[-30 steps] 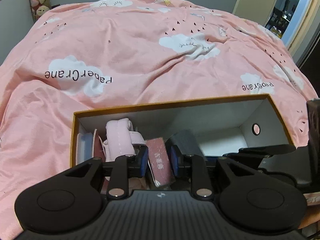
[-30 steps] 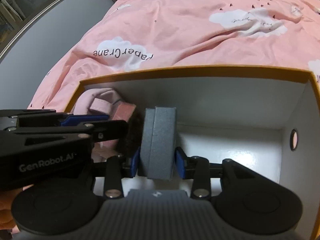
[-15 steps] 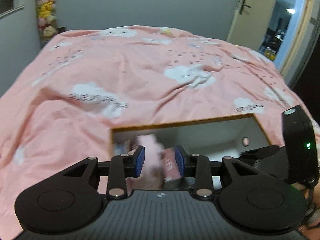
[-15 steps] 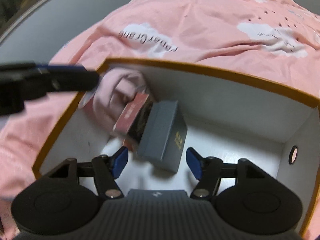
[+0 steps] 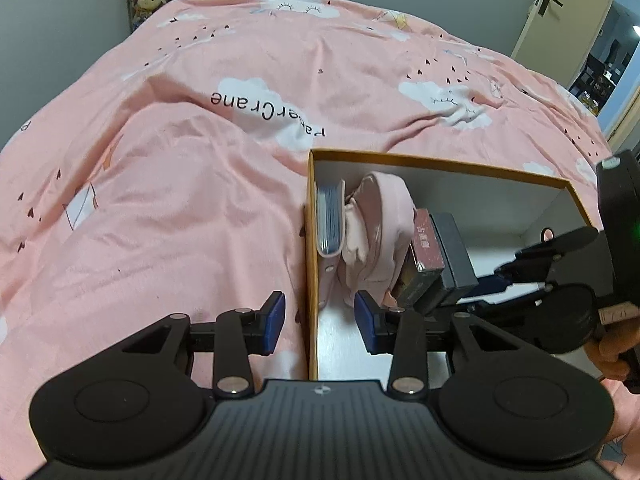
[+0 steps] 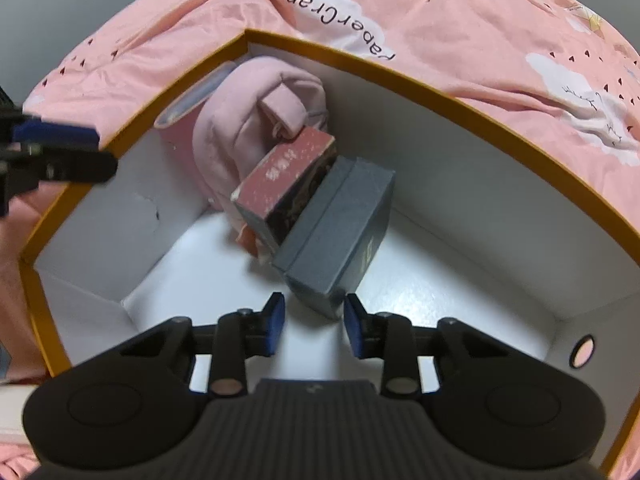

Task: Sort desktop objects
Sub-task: 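Lower the grey case and red-brown box beside the pink items and open both tools, then withdraw both tools from the box toward the plush toy pile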

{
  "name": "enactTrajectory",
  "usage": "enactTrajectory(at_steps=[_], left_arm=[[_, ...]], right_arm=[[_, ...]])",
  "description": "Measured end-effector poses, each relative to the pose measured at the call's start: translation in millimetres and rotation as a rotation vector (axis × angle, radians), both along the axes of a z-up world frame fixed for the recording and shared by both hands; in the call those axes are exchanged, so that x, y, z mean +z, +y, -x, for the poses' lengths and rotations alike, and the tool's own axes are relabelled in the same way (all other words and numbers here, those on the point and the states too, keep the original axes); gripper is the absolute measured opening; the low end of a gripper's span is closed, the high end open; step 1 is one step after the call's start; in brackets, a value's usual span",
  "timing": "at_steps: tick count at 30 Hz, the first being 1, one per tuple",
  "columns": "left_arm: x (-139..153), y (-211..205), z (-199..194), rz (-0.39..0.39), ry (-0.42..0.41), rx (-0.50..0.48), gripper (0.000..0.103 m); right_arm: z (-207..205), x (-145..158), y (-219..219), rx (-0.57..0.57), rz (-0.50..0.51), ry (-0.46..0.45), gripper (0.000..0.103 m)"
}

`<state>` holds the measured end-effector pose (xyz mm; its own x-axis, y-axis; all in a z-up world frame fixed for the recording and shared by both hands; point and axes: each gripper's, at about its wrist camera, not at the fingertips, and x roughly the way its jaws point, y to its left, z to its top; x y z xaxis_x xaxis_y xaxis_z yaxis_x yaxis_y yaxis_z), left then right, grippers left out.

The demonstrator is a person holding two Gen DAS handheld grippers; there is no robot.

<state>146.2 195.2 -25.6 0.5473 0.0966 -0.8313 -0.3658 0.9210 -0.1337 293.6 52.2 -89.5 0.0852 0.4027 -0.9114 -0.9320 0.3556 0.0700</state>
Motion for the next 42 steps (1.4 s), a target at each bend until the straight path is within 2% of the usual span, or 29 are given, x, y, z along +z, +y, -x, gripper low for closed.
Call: enactTrajectory(at_steps=[5,9,12,14,19,22,29,34,42], left_arm=[[-3.7,-2.8,-1.2,0.016,0.000,-0.019,0.042],[-7.0,-6.7,-3.9,0.012,0.010,-0.039,0.036],[-7.8,-8.6,-4.4,-0.003,0.017,-0.042,0.034],[-7.8,-10.2,-4.9,-0.011,0.020,-0.044,0.034],[-7.4,-11.2,-5.6,-0.015,0.024,-0.031,0.032],[-7.0,-12.0,-5.8,-0.018,0.025,-0.031,0.031],[-6.5,-12.0,-5.4,-0.012,0.025,-0.026,0.031],[-6.5,-12.6,-5.7,-0.015,0.027,-0.026,0.031],[-6.3,-10.3,-6.5,-0.021,0.025,-0.026,0.030]], right_arm=[[-2.5,-1.5,8.2,-0.025,-0.022,-0.014,0.035],[-5.8,-1.1,11.7,-0.051,-0.041,-0.024,0.036],[-5.5,0.5,13.4,-0.053,-0.050,-0.025,0.041],[-3.5,-0.6,13.9,-0.030,-0.045,-0.021,0.052],[-3.7,-1.6,20.0,-0.053,-0.049,-0.007,0.055],[-9.2,-2.0,22.9,-0.091,-0.055,0.018,0.055],[-10.7,-3.0,28.7,-0.105,-0.042,-0.013,0.046],[-17.7,-6.9,31.3,-0.146,-0.041,0.013,0.047],[-13.5,-6.5,30.9,-0.126,-0.022,-0.003,0.047]])
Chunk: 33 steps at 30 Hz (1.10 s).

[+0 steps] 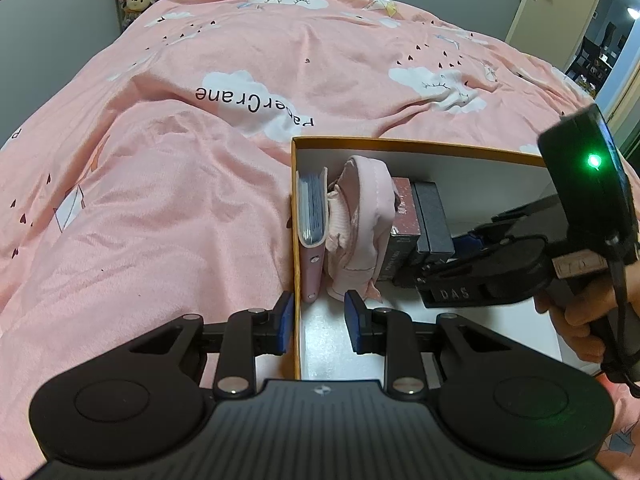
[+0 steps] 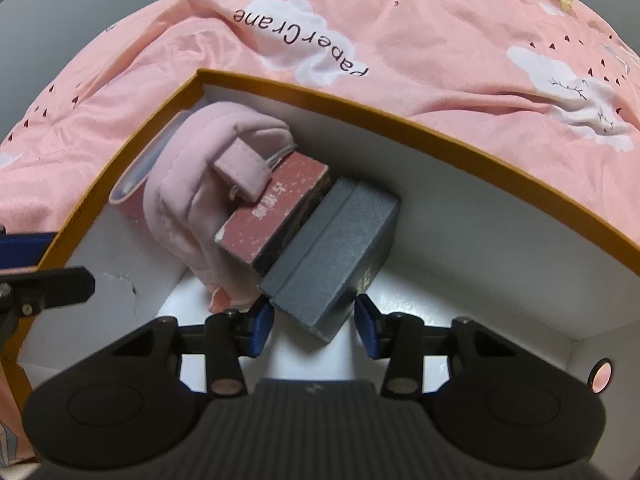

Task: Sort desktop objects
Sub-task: 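Withdraw both tools from the box toward the plush toy pile, then grasp the white crochet bunny with the right tool while the left tool grasps the brown sailor bear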

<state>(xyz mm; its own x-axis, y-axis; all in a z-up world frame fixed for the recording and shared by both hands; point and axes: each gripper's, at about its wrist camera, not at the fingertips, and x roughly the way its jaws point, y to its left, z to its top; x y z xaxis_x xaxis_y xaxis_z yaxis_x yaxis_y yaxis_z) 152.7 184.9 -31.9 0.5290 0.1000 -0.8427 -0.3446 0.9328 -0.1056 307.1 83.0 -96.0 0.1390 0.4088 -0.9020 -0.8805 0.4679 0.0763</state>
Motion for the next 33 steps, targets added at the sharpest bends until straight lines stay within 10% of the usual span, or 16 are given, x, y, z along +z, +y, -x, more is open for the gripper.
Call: enactTrajectory(at_steps=[9,19,33], left_arm=[[31.4,-7.2,19.4,-0.060,-0.110,0.020,0.030],[72.9,-53.7,62.8,-0.084,-0.254,-0.072,0.030],[13.4,-119.0,87.8,0.155,-0.051,-0.298,0.036]], right_arm=[[11.0,27.4,-25.2,-0.046,-0.036,-0.030,0.048],[60.4,93.3,-116.9,-0.114,-0.310,-0.107,0.048],[137.4,71.0,-232.0,-0.305,-0.296,0.012,0.041]])
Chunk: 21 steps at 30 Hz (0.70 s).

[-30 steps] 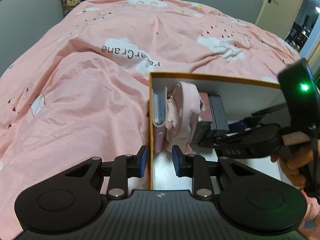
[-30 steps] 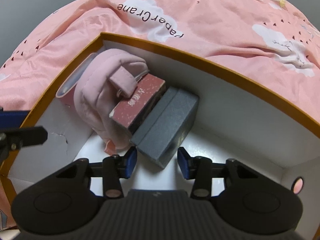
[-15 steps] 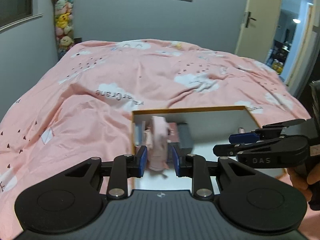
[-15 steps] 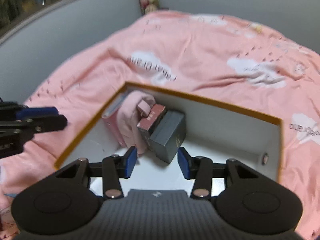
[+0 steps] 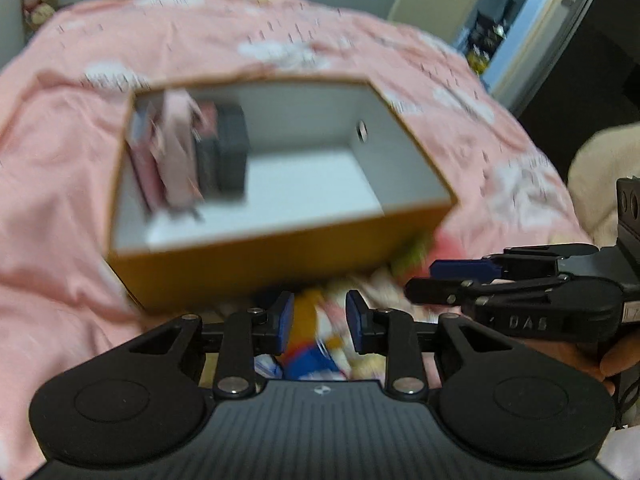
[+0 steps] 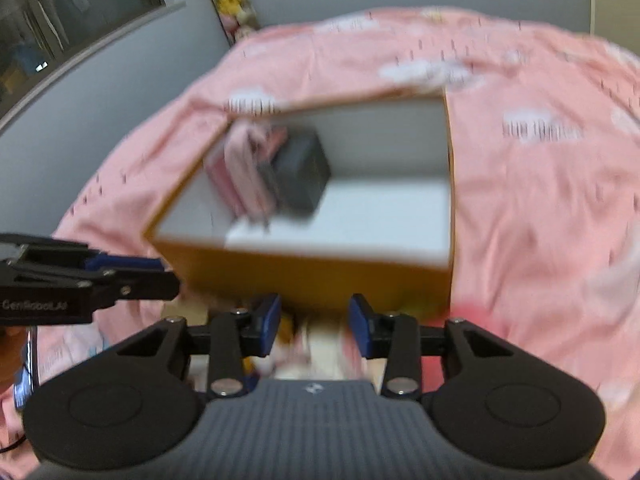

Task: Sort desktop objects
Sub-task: 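Grasp the white crochet bunny with the right tool while the left tool grasps the brown sailor bear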

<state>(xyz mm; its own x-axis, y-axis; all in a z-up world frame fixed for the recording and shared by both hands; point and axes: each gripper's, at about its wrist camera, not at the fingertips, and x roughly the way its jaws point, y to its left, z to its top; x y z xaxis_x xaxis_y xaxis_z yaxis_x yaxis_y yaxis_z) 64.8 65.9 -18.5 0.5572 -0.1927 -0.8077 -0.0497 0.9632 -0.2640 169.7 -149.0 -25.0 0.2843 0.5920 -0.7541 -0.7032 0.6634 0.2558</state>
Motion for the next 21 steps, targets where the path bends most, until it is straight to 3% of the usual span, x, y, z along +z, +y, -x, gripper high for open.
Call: enactTrajectory(at_steps=[3,12,21], left_arm=[[-19.9,-13.5,3.2,-0.029,0.042,-0.029,0.051],[-58.5,-19.1,-4.1,-0.021,0.147,-0.015,0.053],[-81.2,-3.0,-14.1,0.082,0.230,0.032,0.052]], right_arm=[[10.6,-22.6,-3.6,0.008,0.041,0.066,0.041],[10.1,-60.2,5.9,0.043,0.142,0.105,0.048],[2.9,-83.2,17.8,0.120,0.171,0.130,0.054]])
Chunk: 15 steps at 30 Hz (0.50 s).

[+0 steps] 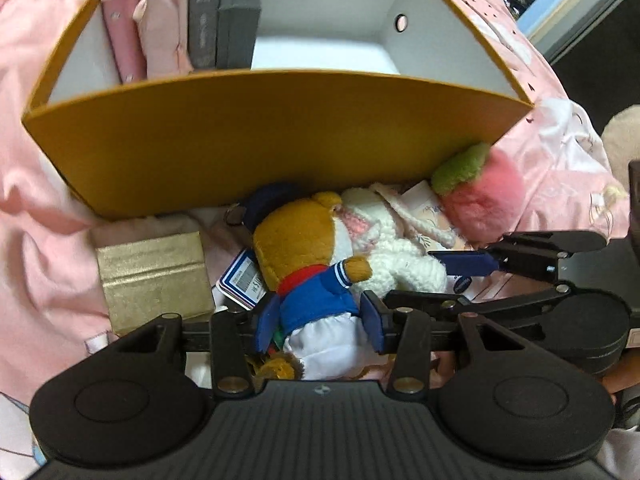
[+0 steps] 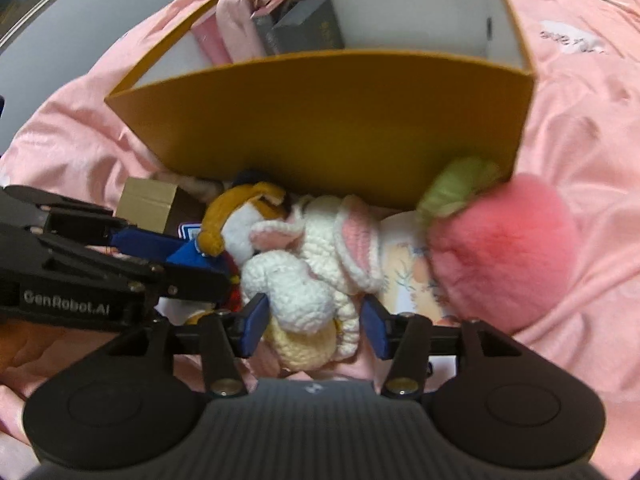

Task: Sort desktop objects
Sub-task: 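Grasp the white crochet bunny with the right tool while the left tool grasps the brown sailor bear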

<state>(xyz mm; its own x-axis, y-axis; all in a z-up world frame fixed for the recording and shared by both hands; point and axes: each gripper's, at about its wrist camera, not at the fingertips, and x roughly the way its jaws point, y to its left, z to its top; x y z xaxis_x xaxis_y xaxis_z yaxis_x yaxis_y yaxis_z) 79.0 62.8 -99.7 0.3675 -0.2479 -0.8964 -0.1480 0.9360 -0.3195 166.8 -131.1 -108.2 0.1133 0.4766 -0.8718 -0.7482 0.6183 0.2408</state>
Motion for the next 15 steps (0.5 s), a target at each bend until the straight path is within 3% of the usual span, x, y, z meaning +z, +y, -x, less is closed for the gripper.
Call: enactTrajectory(at_steps=[9,15], left_arm=[[-11.5,6.4,-3.0,0.043,0.019,0.022,0.050],[-8.2,3.0,-0.2,0.022,0.005,0.011,0.043]], right_arm=[[-14.8,-21.4,-1.9,0.005,-0.046,0.121,0.063],[-11.8,-23.4,-2.0,0.015,-0.058,0.121,0.057]])
